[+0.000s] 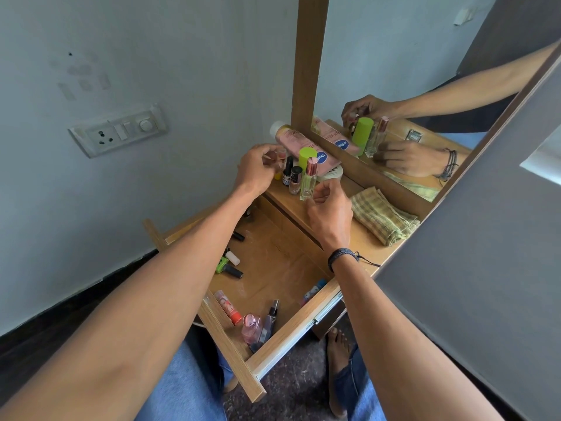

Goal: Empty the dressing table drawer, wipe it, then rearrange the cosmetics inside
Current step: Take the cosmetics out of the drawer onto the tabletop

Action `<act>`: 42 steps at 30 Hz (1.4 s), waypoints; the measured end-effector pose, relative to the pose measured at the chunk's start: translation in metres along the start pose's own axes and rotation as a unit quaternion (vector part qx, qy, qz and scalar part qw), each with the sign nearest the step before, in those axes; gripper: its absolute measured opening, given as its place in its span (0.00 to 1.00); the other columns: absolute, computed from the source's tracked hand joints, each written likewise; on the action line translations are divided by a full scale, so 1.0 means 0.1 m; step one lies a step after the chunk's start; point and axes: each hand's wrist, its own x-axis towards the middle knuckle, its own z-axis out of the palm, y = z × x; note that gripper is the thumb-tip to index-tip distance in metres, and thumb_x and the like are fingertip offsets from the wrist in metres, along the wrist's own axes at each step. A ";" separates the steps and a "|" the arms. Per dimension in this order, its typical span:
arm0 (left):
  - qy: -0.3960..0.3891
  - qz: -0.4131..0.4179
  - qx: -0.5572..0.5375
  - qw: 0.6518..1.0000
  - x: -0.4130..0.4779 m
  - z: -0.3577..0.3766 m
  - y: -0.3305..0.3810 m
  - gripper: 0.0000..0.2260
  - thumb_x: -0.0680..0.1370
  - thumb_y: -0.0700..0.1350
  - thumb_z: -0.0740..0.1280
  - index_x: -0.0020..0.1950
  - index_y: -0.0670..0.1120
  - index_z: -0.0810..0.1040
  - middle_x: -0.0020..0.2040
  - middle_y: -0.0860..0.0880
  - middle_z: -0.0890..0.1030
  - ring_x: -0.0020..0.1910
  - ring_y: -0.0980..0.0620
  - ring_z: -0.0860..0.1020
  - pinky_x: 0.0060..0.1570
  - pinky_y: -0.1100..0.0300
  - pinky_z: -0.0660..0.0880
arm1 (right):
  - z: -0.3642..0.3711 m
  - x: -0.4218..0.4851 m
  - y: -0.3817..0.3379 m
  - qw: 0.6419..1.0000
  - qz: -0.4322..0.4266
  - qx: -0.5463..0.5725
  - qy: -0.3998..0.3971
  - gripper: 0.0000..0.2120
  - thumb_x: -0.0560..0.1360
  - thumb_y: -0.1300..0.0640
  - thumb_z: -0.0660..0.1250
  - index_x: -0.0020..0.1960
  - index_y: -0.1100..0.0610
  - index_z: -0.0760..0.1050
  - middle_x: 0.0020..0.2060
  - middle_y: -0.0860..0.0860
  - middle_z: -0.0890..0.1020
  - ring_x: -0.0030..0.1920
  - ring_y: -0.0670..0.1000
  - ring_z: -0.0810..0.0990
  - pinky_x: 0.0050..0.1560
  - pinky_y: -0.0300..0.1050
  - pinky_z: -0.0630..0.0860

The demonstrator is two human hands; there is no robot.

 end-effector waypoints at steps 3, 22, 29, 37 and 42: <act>-0.016 -0.007 -0.005 1.000 -0.06 0.00 -0.02 0.14 0.78 0.38 0.72 0.63 0.48 0.80 0.57 0.50 0.81 0.49 0.59 0.78 0.46 0.70 0.74 | 0.01 0.01 0.01 1.000 0.004 0.004 -0.001 0.08 0.75 0.62 0.72 0.51 0.55 0.75 0.45 0.48 0.81 0.46 0.49 0.80 0.50 0.49 0.80; -0.011 -0.080 -0.032 0.996 -0.35 -0.05 -0.09 0.19 0.80 0.33 0.65 0.68 0.48 0.77 0.57 0.54 0.80 0.54 0.56 0.78 0.57 0.63 0.75 | 0.01 0.01 0.00 1.000 0.027 0.009 0.003 0.07 0.75 0.62 0.71 0.51 0.54 0.76 0.44 0.47 0.82 0.46 0.48 0.81 0.51 0.47 0.80; 0.036 -0.153 -0.061 0.986 -1.21 -0.13 -0.08 0.18 0.79 0.33 0.64 0.64 0.51 0.80 0.55 0.53 0.81 0.54 0.53 0.80 0.53 0.58 0.78 | -0.01 -0.03 -0.02 1.000 0.013 0.003 0.025 0.06 0.71 0.65 0.65 0.44 0.55 0.77 0.39 0.45 0.81 0.43 0.49 0.80 0.47 0.48 0.78; -0.204 -0.183 0.171 0.947 -2.10 -0.27 0.09 0.15 0.82 0.53 0.66 0.67 0.51 0.76 0.59 0.53 0.80 0.51 0.51 0.81 0.44 0.58 0.74 | -0.13 -0.29 -0.08 0.989 -0.111 0.089 0.037 0.07 0.72 0.67 0.68 0.41 0.56 0.74 0.38 0.49 0.81 0.38 0.46 0.79 0.42 0.43 0.79; -0.220 -0.157 0.294 0.917 -2.28 -0.33 0.13 0.14 0.81 0.53 0.66 0.62 0.45 0.77 0.57 0.47 0.81 0.52 0.46 0.79 0.49 0.51 0.77 | -0.18 -0.81 -0.02 0.959 -0.269 -0.008 -0.084 0.08 0.76 0.68 0.68 0.44 0.56 0.75 0.43 0.49 0.80 0.40 0.46 0.78 0.41 0.34 0.76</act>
